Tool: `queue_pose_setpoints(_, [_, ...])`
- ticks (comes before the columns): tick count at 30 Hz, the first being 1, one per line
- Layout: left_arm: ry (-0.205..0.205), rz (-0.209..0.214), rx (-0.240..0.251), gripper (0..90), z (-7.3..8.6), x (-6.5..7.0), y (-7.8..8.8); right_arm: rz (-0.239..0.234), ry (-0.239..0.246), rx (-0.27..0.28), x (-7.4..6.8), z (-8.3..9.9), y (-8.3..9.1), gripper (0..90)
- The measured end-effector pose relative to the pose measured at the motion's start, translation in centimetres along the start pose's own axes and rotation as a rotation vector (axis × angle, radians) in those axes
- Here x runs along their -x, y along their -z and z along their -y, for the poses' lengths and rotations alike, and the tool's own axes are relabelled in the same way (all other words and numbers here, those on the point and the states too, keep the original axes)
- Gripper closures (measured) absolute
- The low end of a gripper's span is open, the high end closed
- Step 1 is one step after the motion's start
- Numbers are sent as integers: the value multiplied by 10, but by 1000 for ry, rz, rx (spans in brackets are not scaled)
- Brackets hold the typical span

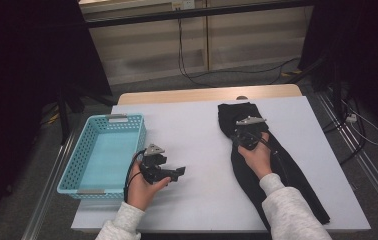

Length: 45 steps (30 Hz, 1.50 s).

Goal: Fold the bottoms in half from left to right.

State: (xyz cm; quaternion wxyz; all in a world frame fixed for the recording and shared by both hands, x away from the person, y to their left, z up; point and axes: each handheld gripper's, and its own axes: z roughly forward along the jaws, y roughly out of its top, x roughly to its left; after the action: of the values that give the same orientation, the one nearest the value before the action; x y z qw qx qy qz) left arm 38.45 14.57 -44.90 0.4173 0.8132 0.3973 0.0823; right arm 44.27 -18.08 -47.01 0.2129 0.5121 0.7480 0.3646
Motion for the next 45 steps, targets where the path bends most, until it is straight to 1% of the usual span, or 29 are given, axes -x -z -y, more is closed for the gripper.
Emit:
queue_pose_setpoints(3, [1, -8, 4, 138, -1, -2, 2, -39, 18, -1, -12, 0, -2, 840])
queue_pose_setpoints(4, [2, -7, 3, 138, -1, -2, 3, -52, 39, -2, -19, -1, -3, 840])
queue_pose_setpoints(7, [14, -10, 5, 137, -1, -4, 4, -91, 66, -7, -33, -1, -4, 840])
queue_pose_setpoints(8, [13, -11, 4, 137, -1, -4, 5, -115, 67, -8, -39, -2, -5, 840])
queue_pose_setpoints(11, [20, -10, 11, 137, -2, -5, 6, -164, 91, -11, -54, -2, -6, 840])
queue_pose_setpoints(13, [22, -17, 19, 137, -4, -6, 8, -206, 109, -16, -66, -1, -7, 840])
queue_pose_setpoints(14, [23, -17, 21, 137, -4, -7, 9, -227, 127, -19, -74, -1, -6, 839])
queue_pose_setpoints(15, [21, -28, 21, 137, -5, -8, 11, -239, 140, -20, -79, 0, -6, 839])
queue_pose_setpoints(16, [23, -31, 27, 137, -5, -8, 12, -264, 155, -27, -86, 0, -5, 839])
queue_pose_setpoints(18, [37, -38, 36, 137, -6, -8, 13, -302, 163, -28, -96, 2, -4, 839])
queue_pose_setpoints(20, [37, -44, 37, 137, -7, -8, 13, -338, 186, -32, -107, 4, -2, 836])
queue_pose_setpoints(22, [35, -46, 35, 137, -8, -7, 13, -377, 195, -37, -118, 6, -1, 831])
queue_pose_setpoints(24, [26, -63, 33, 137, -8, -7, 14, -405, 212, -43, -124, 8, 0, 801])
queue_pose_setpoints(25, [24, -65, 34, 137, -8, -7, 14, -409, 215, -45, -125, 8, 1, 766])
queue_pose_setpoints(26, [35, -58, 34, 137, -8, -8, 13, -416, 200, -49, -124, 8, 2, 704])
queue_pose_setpoints(27, [34, -62, 31, 137, -8, -8, 13, -429, 181, -56, -123, 8, 3, 679])
queue_pose_setpoints(28, [33, -65, 30, 137, -8, -8, 12, -425, 184, -61, -121, 8, 5, 648])
queue_pose_setpoints(30, [37, -60, 29, 137, -8, -9, 12, -417, 189, -61, -117, 7, 9, 532])
queue_pose_setpoints(31, [39, -57, 30, 137, -8, -10, 12, -416, 193, -58, -114, 6, 13, 511])
queue_pose_setpoints(32, [40, -62, 31, 137, -8, -9, 12, -417, 199, -52, -111, 6, 16, 480])
queue_pose_setpoints(33, [40, -65, 34, 137, -8, -9, 12, -407, 201, -47, -108, 6, 20, 442])
queue_pose_setpoints(34, [44, -60, 33, 137, -9, -10, 13, -393, 192, -35, -103, 5, 24, 394])
queue_pose_setpoints(35, [38, -62, 33, 137, -9, -10, 13, -386, 174, -26, -98, 5, 30, 371])
queue_pose_setpoints(37, [49, -58, 39, 137, -10, -10, 13, -371, 169, -10, -89, 4, 39, 354])
queue_pose_setpoints(38, [49, -59, 43, 137, -11, -10, 13, -351, 171, 1, -84, 4, 44, 328])
queue_pose_setpoints(39, [46, -60, 41, 137, -11, -10, 13, -339, 168, 11, -78, 5, 49, 322])
queue_pose_setpoints(40, [45, -57, 40, 137, -12, -10, 13, -332, 154, 19, -71, 6, 56, 320])
queue_pose_setpoints(43, [50, -56, 44, 137, -12, -10, 12, -284, 163, 31, -59, 12, 68, 302])
queue_pose_setpoints(45, [52, -55, 42, 137, -13, -11, 11, -272, 152, 34, -50, 19, 75, 300])
